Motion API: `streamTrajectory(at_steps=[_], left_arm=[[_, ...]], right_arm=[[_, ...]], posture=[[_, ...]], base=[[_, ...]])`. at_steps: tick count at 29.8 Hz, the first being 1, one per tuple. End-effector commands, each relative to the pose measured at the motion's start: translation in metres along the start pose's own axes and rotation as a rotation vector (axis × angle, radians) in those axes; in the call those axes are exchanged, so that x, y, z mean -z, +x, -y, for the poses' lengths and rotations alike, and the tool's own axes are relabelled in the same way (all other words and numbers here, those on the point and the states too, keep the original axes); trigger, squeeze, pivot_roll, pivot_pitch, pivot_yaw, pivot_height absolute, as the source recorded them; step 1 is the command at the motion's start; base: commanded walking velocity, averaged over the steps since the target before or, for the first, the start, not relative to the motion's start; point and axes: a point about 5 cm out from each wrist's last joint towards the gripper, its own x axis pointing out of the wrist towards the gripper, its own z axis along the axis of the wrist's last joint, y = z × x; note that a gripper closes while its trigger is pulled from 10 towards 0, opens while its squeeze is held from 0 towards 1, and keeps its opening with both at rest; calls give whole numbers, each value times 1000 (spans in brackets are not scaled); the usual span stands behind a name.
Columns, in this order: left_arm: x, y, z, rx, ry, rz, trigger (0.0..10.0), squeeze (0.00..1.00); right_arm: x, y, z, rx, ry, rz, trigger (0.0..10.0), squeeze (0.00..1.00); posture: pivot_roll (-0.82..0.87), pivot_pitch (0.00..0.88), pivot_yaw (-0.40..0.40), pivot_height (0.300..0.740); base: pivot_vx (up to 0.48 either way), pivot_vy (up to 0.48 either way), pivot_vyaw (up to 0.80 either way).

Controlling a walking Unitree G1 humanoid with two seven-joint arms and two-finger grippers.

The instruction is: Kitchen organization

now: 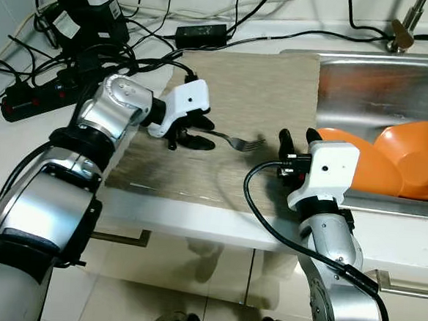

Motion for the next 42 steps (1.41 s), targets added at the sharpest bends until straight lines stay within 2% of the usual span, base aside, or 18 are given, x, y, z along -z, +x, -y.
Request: streamTrajectory(at_steps=[1, 11, 12, 26, 30, 32, 34, 38, 41, 42], left_arm=[[-4, -3, -3, 0, 22, -13, 10000, 0], [2, 5, 1, 0, 34, -42, 10000, 0], [4, 4, 1, -1, 36, -49, 0, 0], [19, -4, 5, 32, 28, -75, 0, 0], [28, -9, 9, 58, 11, -86, 0, 0], [34, -12, 13, 113, 20, -117, 0, 0], [34, -13, 13, 99, -6, -87, 0, 0], [27, -16, 3, -23, -55, 8, 0, 0], [26, -19, 2, -34, -66, 27, 0, 0], [21, -27, -5, -113, -112, 98, 0, 0]], right_arm=[[-4, -2, -3, -2, 8, 7, 10000, 0], [-4, -5, -2, 10, 2, 0, 10000, 0], [-4, -6, -2, 11, 2, -1, 10000, 0], [-2, -7, -4, 12, 11, -13, 10000, 0], [-1, -7, -5, 10, 16, -18, 10000, 0], [-1, -7, -5, 10, 16, -20, 10000, 0], [0, -8, -5, 9, 18, -23, 10000, 0], [2, -9, -6, 7, 18, -27, 10000, 0], [2, -9, -7, 7, 19, -28, 10000, 0], [3, -9, -7, 7, 19, -32, 10000, 0]], posture=[[-84, 118, 180, 732], [-93, 127, 186, 732], [-92, 128, 187, 732], [-78, 138, 188, 732], [-70, 142, 186, 732], [-70, 142, 185, 732], [-67, 142, 185, 732], [-66, 136, 188, 732], [-67, 133, 188, 732], [-65, 129, 186, 732]], base=[[0, 0, 0], [0, 0, 0], [0, 0, 0], [0, 0, 0], [0, 0, 0], [0, 0, 0], [0, 0, 0], [0, 0, 0], [0, 0, 0], [0, 0, 0]])
